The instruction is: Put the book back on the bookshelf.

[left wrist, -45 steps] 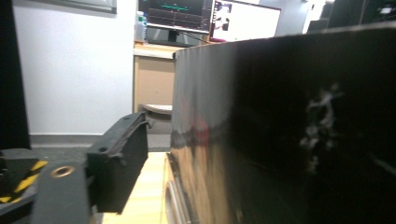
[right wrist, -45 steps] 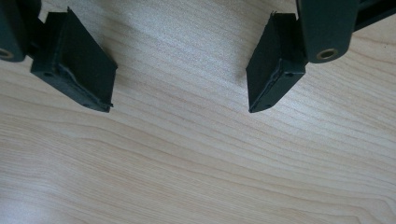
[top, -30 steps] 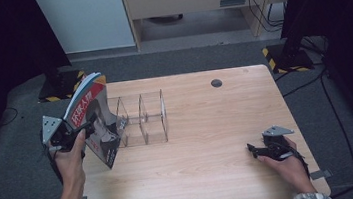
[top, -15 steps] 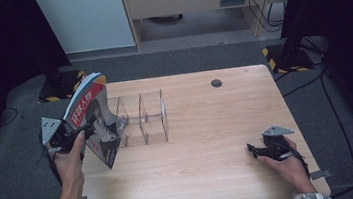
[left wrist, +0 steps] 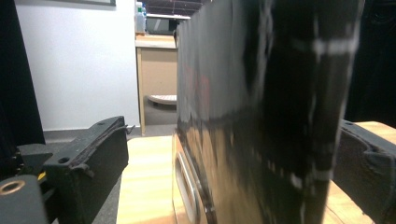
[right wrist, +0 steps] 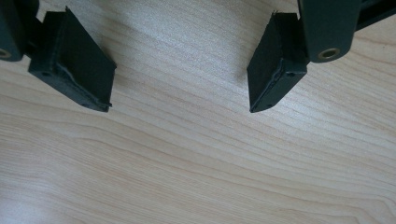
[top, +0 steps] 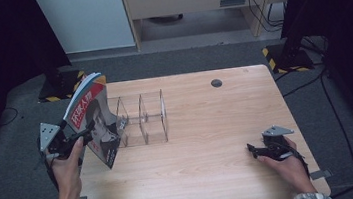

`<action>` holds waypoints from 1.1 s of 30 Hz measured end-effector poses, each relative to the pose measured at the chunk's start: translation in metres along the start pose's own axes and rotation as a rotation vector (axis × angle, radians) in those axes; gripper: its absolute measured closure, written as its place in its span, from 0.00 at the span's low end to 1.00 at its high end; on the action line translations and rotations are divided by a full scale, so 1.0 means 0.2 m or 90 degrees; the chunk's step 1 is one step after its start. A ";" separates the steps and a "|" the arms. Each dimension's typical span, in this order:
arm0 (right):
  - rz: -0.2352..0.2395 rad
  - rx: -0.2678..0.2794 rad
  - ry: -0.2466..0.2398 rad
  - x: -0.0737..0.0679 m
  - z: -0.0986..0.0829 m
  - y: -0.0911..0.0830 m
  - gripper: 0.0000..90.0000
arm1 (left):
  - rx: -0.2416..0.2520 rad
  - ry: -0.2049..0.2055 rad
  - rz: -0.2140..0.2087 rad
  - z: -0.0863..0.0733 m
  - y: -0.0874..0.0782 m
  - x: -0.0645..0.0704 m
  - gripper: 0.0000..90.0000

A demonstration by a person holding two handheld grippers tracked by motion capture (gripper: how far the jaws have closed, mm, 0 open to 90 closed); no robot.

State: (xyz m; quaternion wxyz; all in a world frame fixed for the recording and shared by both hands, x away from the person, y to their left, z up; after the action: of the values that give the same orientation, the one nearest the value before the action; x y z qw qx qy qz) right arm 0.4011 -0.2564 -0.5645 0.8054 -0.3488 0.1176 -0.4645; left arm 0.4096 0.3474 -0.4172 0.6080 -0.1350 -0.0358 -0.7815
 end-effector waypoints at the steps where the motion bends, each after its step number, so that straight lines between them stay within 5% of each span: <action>1: -0.001 0.000 0.001 0.00 0.00 0.00 0.26 | 0.001 0.000 0.002 -0.01 -0.01 0.00 0.03; 18: 0.002 0.000 -0.005 0.00 0.00 0.00 0.25 | -0.026 0.004 0.007 -0.12 -0.07 0.03 0.04; 33: 0.005 -0.001 -0.006 -0.01 0.00 0.00 0.25 | -0.084 0.010 0.019 -0.21 -0.10 0.03 0.05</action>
State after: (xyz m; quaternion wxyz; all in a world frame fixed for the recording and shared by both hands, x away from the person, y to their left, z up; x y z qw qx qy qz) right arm 0.4002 -0.2551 -0.5645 0.8077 -0.3508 0.1155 -0.4596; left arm 0.3812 0.3383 -0.4534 0.6094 -0.1692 0.0221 -0.7743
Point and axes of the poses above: each handheld gripper's, and its own axes: y roughly forward along the jaws, z roughly out of its top, x roughly to its right, the point moved 4 cm from there along y, roughly forward along the jaws, and after that the axes turned 11 degrees about -y, right-handed, at the moved point
